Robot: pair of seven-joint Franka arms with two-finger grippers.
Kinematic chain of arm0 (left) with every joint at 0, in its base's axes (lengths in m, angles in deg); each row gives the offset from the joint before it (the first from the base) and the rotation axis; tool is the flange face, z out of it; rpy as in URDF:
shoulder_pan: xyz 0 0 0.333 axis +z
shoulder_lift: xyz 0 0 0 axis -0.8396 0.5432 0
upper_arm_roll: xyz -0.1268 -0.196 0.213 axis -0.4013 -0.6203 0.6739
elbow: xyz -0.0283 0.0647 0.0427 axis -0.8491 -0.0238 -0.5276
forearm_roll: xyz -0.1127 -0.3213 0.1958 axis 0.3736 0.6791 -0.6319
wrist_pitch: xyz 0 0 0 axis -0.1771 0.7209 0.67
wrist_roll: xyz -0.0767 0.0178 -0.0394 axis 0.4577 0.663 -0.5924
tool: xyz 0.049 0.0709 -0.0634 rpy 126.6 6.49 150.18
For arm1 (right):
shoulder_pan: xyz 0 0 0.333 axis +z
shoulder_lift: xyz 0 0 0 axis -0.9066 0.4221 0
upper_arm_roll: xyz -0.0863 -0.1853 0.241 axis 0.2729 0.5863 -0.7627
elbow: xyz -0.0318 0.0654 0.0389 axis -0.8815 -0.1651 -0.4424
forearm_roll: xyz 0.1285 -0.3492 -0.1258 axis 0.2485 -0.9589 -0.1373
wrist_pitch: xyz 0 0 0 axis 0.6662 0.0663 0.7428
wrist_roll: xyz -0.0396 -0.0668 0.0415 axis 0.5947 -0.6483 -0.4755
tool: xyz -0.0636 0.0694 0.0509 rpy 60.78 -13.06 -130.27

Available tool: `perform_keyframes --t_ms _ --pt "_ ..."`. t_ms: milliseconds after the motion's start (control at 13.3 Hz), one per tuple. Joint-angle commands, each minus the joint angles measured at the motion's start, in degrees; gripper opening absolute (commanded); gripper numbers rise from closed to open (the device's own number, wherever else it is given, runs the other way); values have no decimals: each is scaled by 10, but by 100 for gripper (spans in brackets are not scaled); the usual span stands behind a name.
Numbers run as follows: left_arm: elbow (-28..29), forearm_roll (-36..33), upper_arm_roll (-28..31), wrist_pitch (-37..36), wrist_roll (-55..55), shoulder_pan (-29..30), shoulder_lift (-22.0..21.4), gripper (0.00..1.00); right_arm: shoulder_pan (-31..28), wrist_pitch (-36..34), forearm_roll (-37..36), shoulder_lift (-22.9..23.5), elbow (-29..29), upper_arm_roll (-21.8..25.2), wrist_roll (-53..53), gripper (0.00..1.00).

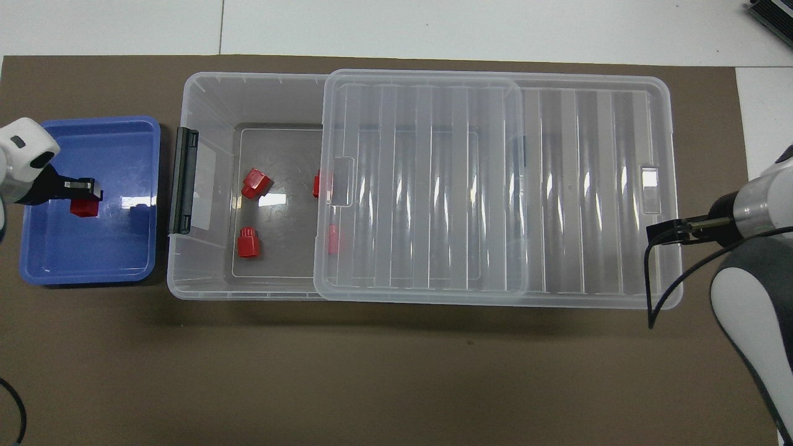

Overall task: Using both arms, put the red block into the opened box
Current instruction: 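Grasp the red block in the blue tray with the left gripper and lift, then carry the red block over the open box with the left gripper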

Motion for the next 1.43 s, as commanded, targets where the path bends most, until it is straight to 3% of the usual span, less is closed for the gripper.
perform_keyframes --t_ms 0,226,603,905,1357 --pt "-105 6 5 -177 -90 -54 -27 0 33 -36 5 11 -58 -2 -101 100" --pt "-152 46 -8 -244 -208 -97 -49 0 47 -79 8 33 -140 -2 -156 100" --pt "-157 63 -37 -247 -407 -197 -81 0 37 -147 9 59 -224 -1 -156 100" --pt "-139 57 -40 -202 -481 -267 -92 0 32 -153 9 56 -207 2 -151 100" --pt "-38 24 -41 -126 -473 -278 -113 0 30 -146 9 47 -186 2 -146 100"
